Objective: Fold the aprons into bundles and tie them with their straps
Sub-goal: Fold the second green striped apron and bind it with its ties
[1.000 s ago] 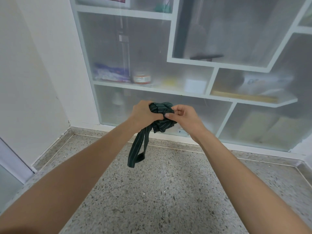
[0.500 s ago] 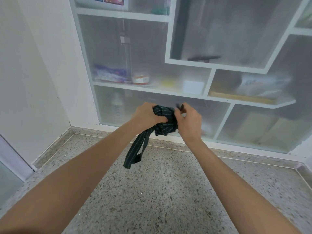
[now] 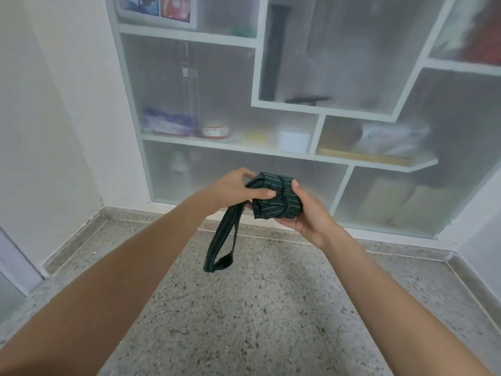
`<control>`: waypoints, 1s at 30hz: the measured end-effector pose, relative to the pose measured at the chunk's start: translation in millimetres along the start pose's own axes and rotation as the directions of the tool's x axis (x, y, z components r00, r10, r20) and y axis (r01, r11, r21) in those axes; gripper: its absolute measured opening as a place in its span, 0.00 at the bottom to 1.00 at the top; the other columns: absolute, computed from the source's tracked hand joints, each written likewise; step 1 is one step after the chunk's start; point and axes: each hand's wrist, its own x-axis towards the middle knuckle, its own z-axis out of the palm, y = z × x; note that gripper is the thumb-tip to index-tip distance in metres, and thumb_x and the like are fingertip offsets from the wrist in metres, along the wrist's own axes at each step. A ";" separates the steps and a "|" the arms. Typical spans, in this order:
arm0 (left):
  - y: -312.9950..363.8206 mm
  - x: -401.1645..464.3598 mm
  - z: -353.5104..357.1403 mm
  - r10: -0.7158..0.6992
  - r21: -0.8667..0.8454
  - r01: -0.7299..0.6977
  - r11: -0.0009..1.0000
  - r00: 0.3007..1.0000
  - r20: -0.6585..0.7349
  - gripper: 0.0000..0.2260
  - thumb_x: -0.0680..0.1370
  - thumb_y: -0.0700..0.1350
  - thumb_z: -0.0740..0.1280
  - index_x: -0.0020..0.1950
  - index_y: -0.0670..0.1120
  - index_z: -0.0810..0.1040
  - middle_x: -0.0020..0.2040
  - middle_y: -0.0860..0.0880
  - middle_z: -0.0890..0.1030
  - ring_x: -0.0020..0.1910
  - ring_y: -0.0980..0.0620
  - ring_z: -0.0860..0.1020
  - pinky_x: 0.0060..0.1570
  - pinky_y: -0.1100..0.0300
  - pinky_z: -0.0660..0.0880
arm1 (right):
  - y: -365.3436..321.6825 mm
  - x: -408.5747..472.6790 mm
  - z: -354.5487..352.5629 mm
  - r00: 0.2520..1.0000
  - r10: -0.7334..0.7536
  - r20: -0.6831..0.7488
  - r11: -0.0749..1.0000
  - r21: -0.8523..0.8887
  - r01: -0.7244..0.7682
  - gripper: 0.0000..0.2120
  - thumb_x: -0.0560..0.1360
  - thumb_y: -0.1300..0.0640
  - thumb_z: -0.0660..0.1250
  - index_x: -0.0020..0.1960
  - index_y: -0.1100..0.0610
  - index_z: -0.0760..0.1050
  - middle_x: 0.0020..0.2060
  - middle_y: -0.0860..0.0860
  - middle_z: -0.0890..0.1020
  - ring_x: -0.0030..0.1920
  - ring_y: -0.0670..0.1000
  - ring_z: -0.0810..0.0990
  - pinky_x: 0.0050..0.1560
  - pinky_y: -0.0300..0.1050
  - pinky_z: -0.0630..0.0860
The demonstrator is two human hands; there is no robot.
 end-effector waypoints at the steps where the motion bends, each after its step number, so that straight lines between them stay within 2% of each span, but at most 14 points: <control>1: -2.4 -5.5 -5.8 -0.046 0.039 0.043 0.998 0.996 0.079 0.20 0.70 0.53 0.73 0.56 0.50 0.70 0.49 0.50 0.81 0.43 0.55 0.82 0.39 0.63 0.77 | 3.2 -3.7 2.1 0.999 -0.005 -0.052 1.000 0.022 0.006 0.17 0.79 0.47 0.60 0.62 0.57 0.73 0.52 0.56 0.83 0.50 0.54 0.83 0.41 0.46 0.82; 4: -18.2 -20.1 -27.0 -0.099 0.134 0.075 0.988 0.979 0.180 0.10 0.73 0.47 0.72 0.52 0.48 0.75 0.45 0.48 0.83 0.45 0.53 0.81 0.48 0.61 0.75 | 13.7 -19.7 11.0 0.984 0.017 -0.178 0.996 0.088 -0.001 0.15 0.79 0.48 0.60 0.58 0.56 0.74 0.51 0.55 0.82 0.49 0.53 0.82 0.37 0.45 0.82; 7: -26.1 -30.2 -38.0 0.005 0.008 -0.006 1.000 0.997 0.073 0.01 0.76 0.41 0.67 0.46 0.44 0.78 0.41 0.46 0.79 0.41 0.52 0.76 0.44 0.61 0.71 | 26.5 -36.6 22.3 0.960 0.064 -0.274 0.992 0.126 -0.030 0.12 0.80 0.49 0.60 0.55 0.55 0.75 0.47 0.55 0.82 0.47 0.53 0.81 0.35 0.45 0.82; 8: -23.8 -32.6 -37.4 0.048 -0.045 -0.046 0.998 0.997 0.053 0.03 0.77 0.41 0.65 0.44 0.44 0.77 0.39 0.47 0.78 0.39 0.53 0.75 0.42 0.63 0.71 | 30.0 -41.3 26.1 0.953 0.091 -0.289 0.989 0.142 -0.051 0.11 0.80 0.49 0.59 0.53 0.56 0.75 0.46 0.54 0.82 0.46 0.53 0.81 0.36 0.46 0.82; 10: -17.2 -38.8 -33.3 0.137 -0.078 -0.130 0.988 0.987 0.084 0.06 0.78 0.39 0.62 0.43 0.44 0.75 0.35 0.50 0.74 0.34 0.55 0.72 0.40 0.64 0.70 | 39.2 -51.6 36.1 0.939 0.152 -0.310 0.985 0.121 -0.120 0.10 0.80 0.51 0.59 0.52 0.56 0.74 0.45 0.55 0.81 0.44 0.53 0.80 0.40 0.50 0.81; 12: -9.8 -42.8 -26.1 0.218 0.029 -0.225 0.974 0.965 0.146 0.05 0.79 0.38 0.62 0.47 0.42 0.77 0.35 0.51 0.73 0.32 0.56 0.69 0.36 0.64 0.67 | 44.4 -64.7 47.8 0.914 0.165 -0.370 0.977 -0.062 -0.202 0.08 0.80 0.55 0.58 0.56 0.56 0.73 0.52 0.57 0.78 0.47 0.55 0.78 0.51 0.53 0.76; 14: -2.5 -45.2 -16.6 0.278 0.187 -0.323 0.928 0.933 0.229 0.07 0.78 0.38 0.62 0.51 0.39 0.79 0.37 0.49 0.75 0.34 0.55 0.69 0.36 0.62 0.66 | 44.1 -76.0 54.3 0.909 0.045 -0.415 0.928 -0.319 -0.192 0.18 0.78 0.61 0.59 0.66 0.52 0.67 0.62 0.55 0.71 0.58 0.56 0.72 0.56 0.53 0.68; 16: 2.0 -48.1 -6.4 0.296 0.287 -0.388 0.876 0.902 0.314 0.07 0.78 0.38 0.63 0.52 0.38 0.79 0.43 0.45 0.78 0.39 0.52 0.71 0.42 0.60 0.67 | 37.1 -85.4 58.4 0.941 -0.131 -0.312 0.876 -0.481 -0.038 0.27 0.75 0.67 0.59 0.71 0.49 0.64 0.64 0.50 0.70 0.62 0.53 0.69 0.55 0.52 0.66; 18: 4.6 -51.7 1.4 0.299 0.306 -0.413 0.858 0.885 0.356 0.06 0.77 0.37 0.64 0.50 0.38 0.79 0.44 0.41 0.79 0.41 0.50 0.73 0.45 0.58 0.68 | 30.2 -92.2 62.5 0.965 -0.201 -0.168 0.838 -0.540 0.080 0.22 0.74 0.69 0.60 0.63 0.49 0.70 0.55 0.50 0.76 0.56 0.51 0.73 0.58 0.57 0.70; 20: 5.7 -53.2 5.7 0.309 0.275 -0.412 0.869 0.885 0.349 0.04 0.76 0.37 0.65 0.48 0.39 0.79 0.40 0.42 0.79 0.40 0.49 0.76 0.46 0.57 0.71 | 24.7 -95.3 64.5 0.967 -0.224 -0.122 0.808 -0.578 0.114 0.13 0.75 0.69 0.62 0.54 0.54 0.74 0.45 0.53 0.80 0.49 0.51 0.77 0.59 0.55 0.73; 23: 6.2 -53.9 3.1 0.314 0.310 -0.385 0.869 0.915 0.255 0.08 0.73 0.43 0.71 0.50 0.43 0.77 0.45 0.46 0.79 0.45 0.48 0.77 0.47 0.56 0.72 | 21.8 -95.7 63.1 0.950 -0.272 -0.154 0.794 -0.593 0.131 0.06 0.74 0.67 0.67 0.51 0.61 0.76 0.43 0.57 0.81 0.43 0.52 0.80 0.50 0.49 0.76; 25: 8.1 -54.4 -4.2 0.308 0.367 -0.374 0.852 0.924 0.226 0.11 0.71 0.47 0.74 0.47 0.44 0.78 0.43 0.48 0.79 0.42 0.50 0.76 0.42 0.58 0.71 | 21.6 -96.2 61.1 0.935 -0.303 -0.185 0.769 -0.626 0.126 0.04 0.74 0.64 0.68 0.49 0.59 0.77 0.41 0.57 0.82 0.42 0.52 0.81 0.43 0.44 0.75; 27: 11.0 -52.9 -12.5 0.302 0.411 -0.373 0.832 0.926 0.229 0.10 0.70 0.49 0.75 0.44 0.46 0.79 0.41 0.49 0.79 0.40 0.52 0.75 0.42 0.59 0.70 | 20.7 -97.1 56.1 0.907 -0.338 -0.253 0.764 -0.636 0.108 0.01 0.76 0.62 0.67 0.46 0.57 0.77 0.41 0.56 0.83 0.43 0.53 0.80 0.42 0.45 0.74; 30: 16.4 -49.8 -20.6 0.331 0.375 -0.379 0.846 0.925 0.187 0.05 0.71 0.46 0.73 0.43 0.47 0.80 0.39 0.49 0.79 0.35 0.54 0.75 0.39 0.61 0.71 | 14.4 -102.6 42.6 0.852 -0.352 -0.387 0.781 -0.623 0.040 0.07 0.79 0.60 0.62 0.43 0.56 0.75 0.39 0.54 0.82 0.42 0.53 0.79 0.41 0.44 0.75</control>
